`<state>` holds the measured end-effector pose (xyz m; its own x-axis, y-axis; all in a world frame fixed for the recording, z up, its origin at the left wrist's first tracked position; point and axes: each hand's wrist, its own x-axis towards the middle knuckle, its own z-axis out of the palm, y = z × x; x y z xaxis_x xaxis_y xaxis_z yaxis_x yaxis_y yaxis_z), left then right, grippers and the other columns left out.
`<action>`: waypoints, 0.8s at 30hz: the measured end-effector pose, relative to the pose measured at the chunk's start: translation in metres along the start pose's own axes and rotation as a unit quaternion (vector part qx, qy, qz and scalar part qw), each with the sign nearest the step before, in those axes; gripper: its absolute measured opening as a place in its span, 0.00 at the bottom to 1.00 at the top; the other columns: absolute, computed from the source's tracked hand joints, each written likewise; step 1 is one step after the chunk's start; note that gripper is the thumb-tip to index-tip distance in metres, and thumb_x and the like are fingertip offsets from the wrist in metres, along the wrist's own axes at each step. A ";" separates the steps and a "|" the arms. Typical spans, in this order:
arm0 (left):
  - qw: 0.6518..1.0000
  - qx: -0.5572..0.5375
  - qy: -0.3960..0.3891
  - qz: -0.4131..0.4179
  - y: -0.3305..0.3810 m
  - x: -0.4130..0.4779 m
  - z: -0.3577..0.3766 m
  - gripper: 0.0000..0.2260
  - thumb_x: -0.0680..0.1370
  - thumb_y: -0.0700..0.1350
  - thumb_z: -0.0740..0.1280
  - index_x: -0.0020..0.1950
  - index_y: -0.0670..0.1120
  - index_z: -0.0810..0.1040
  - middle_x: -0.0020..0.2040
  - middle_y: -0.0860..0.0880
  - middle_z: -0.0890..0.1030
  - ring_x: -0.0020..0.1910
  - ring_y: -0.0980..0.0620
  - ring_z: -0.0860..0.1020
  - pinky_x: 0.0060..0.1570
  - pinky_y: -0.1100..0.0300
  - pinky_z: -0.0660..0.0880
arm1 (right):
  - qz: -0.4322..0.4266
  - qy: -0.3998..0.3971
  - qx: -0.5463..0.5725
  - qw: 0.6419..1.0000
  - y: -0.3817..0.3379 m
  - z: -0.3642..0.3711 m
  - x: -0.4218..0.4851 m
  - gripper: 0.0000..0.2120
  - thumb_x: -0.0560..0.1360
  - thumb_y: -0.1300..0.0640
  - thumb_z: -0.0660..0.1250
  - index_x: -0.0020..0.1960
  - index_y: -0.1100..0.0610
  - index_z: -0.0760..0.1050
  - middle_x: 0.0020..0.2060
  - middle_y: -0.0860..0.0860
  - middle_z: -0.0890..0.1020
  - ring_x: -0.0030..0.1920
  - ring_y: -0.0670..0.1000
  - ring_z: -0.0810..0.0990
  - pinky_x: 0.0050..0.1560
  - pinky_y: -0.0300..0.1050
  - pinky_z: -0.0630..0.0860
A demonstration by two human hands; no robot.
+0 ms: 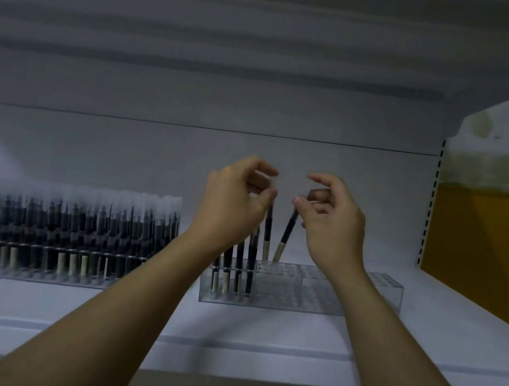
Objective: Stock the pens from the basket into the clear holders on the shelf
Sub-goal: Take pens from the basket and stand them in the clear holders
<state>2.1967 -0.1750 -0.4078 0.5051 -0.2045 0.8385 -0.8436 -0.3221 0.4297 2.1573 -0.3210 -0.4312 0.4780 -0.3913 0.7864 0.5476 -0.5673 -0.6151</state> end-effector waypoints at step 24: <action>0.982 0.119 -0.135 -0.059 -0.029 0.025 0.023 0.05 0.75 0.42 0.69 0.50 0.49 0.76 0.44 0.52 0.80 0.45 0.52 0.80 0.50 0.50 0.80 | -0.008 -0.243 -0.202 0.949 0.042 0.010 -0.005 0.27 0.78 0.54 0.66 0.72 0.39 0.61 0.44 0.42 0.77 0.43 0.44 0.78 0.47 0.42 0.75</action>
<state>2.2374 -0.1917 -0.4069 0.6540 -0.3802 0.6540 -0.7259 -0.5588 0.4011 2.1850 -0.3352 -0.4613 0.7854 -0.0559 0.6164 0.2969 -0.8398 -0.4545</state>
